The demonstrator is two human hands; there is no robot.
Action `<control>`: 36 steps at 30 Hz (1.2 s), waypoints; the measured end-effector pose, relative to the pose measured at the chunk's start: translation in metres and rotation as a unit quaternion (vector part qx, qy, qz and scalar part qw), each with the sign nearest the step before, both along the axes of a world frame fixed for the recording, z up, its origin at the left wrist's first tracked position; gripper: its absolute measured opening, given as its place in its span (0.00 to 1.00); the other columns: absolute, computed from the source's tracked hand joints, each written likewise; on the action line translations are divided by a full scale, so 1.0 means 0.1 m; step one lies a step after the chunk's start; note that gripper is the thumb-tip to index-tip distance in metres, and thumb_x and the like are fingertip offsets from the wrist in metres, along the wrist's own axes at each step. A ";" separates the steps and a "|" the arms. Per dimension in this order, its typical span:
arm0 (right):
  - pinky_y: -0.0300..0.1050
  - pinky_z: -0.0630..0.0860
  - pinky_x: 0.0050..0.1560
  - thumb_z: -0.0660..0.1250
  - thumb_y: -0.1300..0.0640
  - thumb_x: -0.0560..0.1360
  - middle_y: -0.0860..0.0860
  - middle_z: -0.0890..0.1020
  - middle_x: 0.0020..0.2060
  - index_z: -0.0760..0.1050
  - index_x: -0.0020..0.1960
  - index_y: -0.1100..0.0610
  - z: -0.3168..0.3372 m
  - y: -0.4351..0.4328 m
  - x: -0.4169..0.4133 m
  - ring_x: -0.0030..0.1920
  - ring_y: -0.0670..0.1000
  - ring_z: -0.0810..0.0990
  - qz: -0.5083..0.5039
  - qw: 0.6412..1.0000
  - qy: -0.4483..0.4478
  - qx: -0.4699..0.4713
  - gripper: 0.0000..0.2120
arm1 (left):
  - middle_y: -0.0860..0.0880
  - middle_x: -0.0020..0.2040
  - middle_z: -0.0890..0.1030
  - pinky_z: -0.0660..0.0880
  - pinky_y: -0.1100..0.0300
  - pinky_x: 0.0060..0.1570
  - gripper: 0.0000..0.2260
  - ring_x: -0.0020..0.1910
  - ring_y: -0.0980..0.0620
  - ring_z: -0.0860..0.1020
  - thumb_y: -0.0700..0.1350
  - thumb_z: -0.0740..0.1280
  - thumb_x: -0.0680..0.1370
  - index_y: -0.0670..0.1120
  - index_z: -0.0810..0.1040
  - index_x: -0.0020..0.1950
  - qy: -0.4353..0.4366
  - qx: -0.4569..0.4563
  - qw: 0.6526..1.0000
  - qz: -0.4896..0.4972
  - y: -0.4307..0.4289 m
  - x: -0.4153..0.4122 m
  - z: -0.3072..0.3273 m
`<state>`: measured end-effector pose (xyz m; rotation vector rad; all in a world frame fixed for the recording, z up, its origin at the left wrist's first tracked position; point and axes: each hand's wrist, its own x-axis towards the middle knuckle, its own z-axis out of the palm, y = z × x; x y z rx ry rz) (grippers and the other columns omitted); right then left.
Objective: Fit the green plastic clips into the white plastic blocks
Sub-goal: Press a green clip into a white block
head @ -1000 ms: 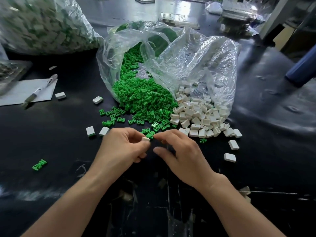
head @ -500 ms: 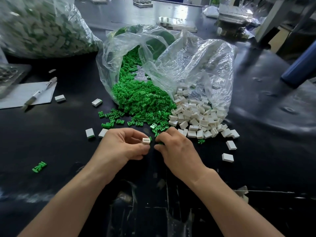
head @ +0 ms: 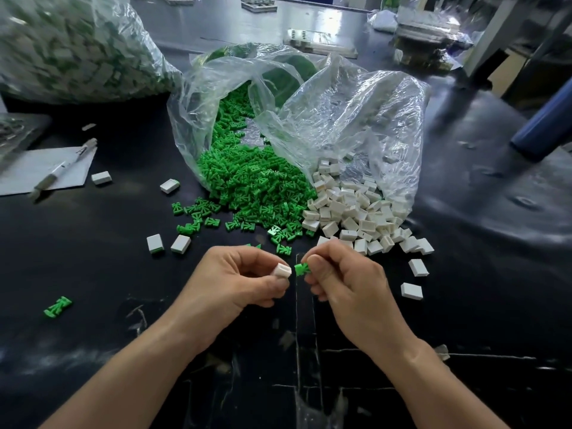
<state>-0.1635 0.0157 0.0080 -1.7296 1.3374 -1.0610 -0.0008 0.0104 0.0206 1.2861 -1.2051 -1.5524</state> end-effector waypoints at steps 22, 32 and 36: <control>0.52 0.74 0.40 0.64 0.59 0.76 0.50 0.77 0.35 0.74 0.44 0.54 0.04 0.01 -0.05 0.35 0.48 0.74 0.087 0.993 0.081 0.025 0.03 | 0.44 0.34 0.83 0.77 0.64 0.32 0.04 0.33 0.54 0.81 0.45 0.72 0.68 0.48 0.84 0.40 -0.072 -0.066 0.993 -0.060 0.04 0.01 -0.06; 0.44 0.68 0.37 0.59 0.56 0.79 0.46 0.71 0.31 0.69 0.41 0.54 0.08 0.03 -0.05 0.35 0.49 0.71 0.105 0.978 0.178 -0.008 0.08 | 0.45 0.34 0.83 0.76 0.65 0.31 0.09 0.32 0.53 0.81 0.49 0.70 0.63 0.46 0.83 0.39 -0.069 -0.078 0.992 -0.078 0.04 0.02 -0.07; 0.46 0.68 0.36 0.57 0.57 0.77 0.47 0.70 0.32 0.71 0.40 0.60 0.13 0.02 -0.06 0.33 0.51 0.70 0.141 0.958 0.239 -0.066 0.10 | 0.45 0.32 0.82 0.76 0.65 0.31 0.01 0.31 0.53 0.81 0.41 0.72 0.69 0.46 0.83 0.37 -0.113 -0.098 0.983 -0.108 0.05 0.04 -0.06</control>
